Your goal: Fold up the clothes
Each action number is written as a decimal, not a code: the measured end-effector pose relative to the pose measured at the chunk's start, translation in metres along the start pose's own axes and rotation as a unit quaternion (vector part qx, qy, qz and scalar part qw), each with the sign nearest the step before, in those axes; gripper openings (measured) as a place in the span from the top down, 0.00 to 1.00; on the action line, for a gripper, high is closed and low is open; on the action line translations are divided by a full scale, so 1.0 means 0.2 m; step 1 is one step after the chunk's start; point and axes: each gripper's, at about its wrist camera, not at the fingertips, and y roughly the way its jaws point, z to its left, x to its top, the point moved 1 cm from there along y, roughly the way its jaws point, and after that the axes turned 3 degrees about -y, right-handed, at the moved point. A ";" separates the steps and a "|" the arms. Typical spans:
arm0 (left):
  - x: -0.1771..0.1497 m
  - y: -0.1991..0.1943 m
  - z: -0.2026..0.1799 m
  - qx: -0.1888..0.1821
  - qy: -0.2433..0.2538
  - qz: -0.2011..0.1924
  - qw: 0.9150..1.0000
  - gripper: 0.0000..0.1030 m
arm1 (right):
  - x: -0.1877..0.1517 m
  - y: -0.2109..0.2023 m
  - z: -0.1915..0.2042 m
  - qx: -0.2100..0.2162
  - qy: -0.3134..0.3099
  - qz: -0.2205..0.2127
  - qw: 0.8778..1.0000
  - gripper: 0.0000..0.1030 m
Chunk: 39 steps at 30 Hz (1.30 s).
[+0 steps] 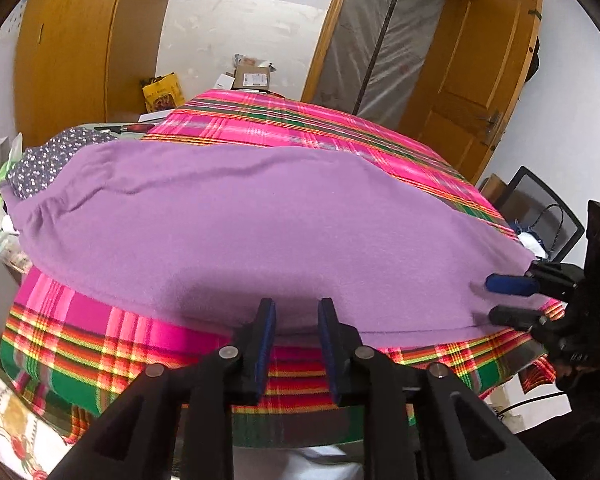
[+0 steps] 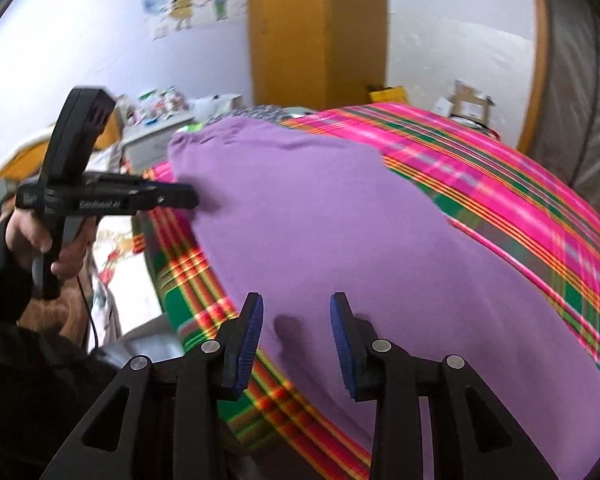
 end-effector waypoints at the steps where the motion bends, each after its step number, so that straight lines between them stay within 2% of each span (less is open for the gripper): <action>1: -0.01 0.00 0.00 -0.003 -0.001 0.001 1.000 0.75 | 0.00 0.01 0.02 0.002 -0.008 0.004 1.000 0.64; 10: -0.04 0.01 -0.08 -0.019 0.036 0.005 0.999 0.74 | -0.03 0.12 0.07 -0.022 -0.047 0.032 0.998 0.64; 15: -0.06 0.00 -0.13 -0.033 0.064 0.006 0.997 0.73 | -0.02 0.10 0.01 -0.031 -0.029 0.017 0.999 0.64; 19: -0.06 0.01 -0.16 -0.029 0.089 0.005 0.996 0.73 | -0.01 0.09 -0.02 -0.028 -0.019 0.012 0.999 0.64; 25: -0.07 0.06 -0.24 -0.038 0.149 0.021 0.988 0.72 | -0.01 0.08 -0.03 -0.022 -0.019 0.011 1.000 0.64; 30: -0.08 0.08 -0.28 -0.048 0.174 0.023 0.983 0.70 | -0.02 0.07 -0.04 -0.019 -0.019 0.015 1.000 0.64; 33: -0.07 0.10 -0.29 -0.057 0.182 0.024 0.981 0.70 | -0.03 0.09 0.00 -0.011 -0.036 0.029 0.999 0.74; 34: -0.08 0.10 -0.30 -0.059 0.186 0.024 0.981 0.71 | -0.03 0.10 0.02 -0.010 -0.045 0.032 0.998 0.80; 35: -0.08 0.10 -0.31 -0.060 0.189 0.024 0.980 0.76 | -0.03 0.10 0.03 -0.008 -0.052 0.031 0.998 0.88; 36: -0.08 0.10 -0.31 -0.063 0.189 0.023 0.980 0.82 | -0.03 0.10 0.04 -0.008 -0.056 0.030 0.998 0.91; 37: -0.07 0.10 -0.30 -0.067 0.185 0.023 0.980 0.96 | -0.02 0.11 0.04 -0.010 -0.058 0.029 0.998 0.94; 39: -0.07 0.10 -0.29 -0.074 0.176 0.023 0.981 0.98 | -0.02 0.10 0.05 -0.013 -0.062 0.025 0.998 0.97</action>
